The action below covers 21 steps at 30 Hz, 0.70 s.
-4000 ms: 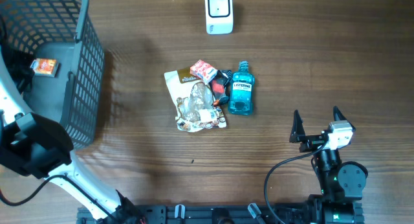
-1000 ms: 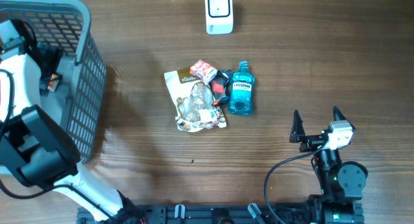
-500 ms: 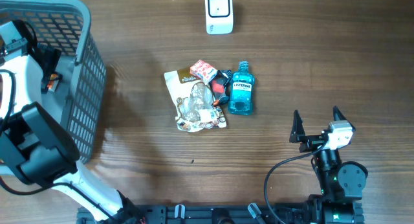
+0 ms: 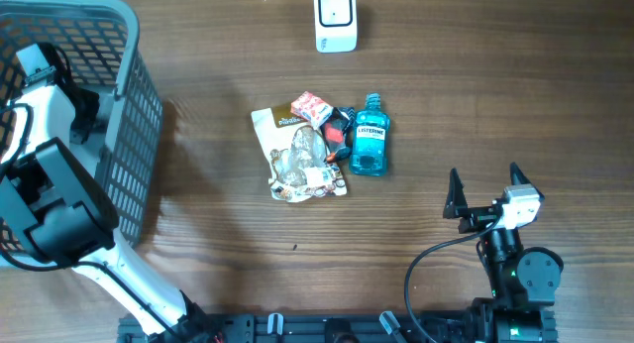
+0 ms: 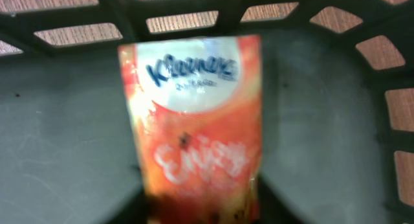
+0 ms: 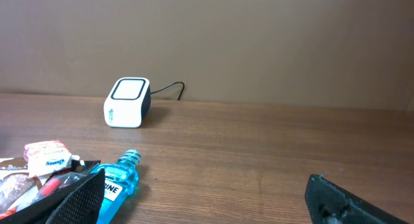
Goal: Scan the item barcode
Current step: 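Carry the Kleenex pack to the pile and drop it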
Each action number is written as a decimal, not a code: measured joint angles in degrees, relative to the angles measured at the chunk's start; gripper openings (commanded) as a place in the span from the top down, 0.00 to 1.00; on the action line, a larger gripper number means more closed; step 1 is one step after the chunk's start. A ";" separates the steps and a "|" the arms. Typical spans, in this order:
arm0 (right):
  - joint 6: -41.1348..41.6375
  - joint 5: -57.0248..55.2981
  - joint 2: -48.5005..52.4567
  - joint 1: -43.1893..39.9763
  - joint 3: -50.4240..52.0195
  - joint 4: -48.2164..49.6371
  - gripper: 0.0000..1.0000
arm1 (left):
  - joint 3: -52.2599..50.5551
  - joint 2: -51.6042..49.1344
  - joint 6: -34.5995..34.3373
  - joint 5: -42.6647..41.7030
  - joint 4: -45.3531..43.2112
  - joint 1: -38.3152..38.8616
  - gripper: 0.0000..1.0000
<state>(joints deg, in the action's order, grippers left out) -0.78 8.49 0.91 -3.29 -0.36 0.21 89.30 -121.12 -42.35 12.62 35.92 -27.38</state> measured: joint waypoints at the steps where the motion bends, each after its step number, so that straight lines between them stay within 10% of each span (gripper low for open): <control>1: 0.00 0.00 0.00 0.00 0.00 0.00 0.00 | 0.00 0.00 0.26 0.04 -0.11 0.00 0.96; 12: 0.00 0.00 0.00 0.00 0.00 0.00 0.00 | -0.46 4.11 0.02 0.28 5.20 0.00 0.96; 21: 0.00 0.00 0.00 0.00 0.00 0.00 0.00 | -0.52 33.33 -0.02 -12.26 8.85 0.46 0.96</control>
<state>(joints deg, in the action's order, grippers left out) -0.78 8.49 0.91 -3.29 -0.36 0.21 88.77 -87.79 -42.37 0.36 44.77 -26.92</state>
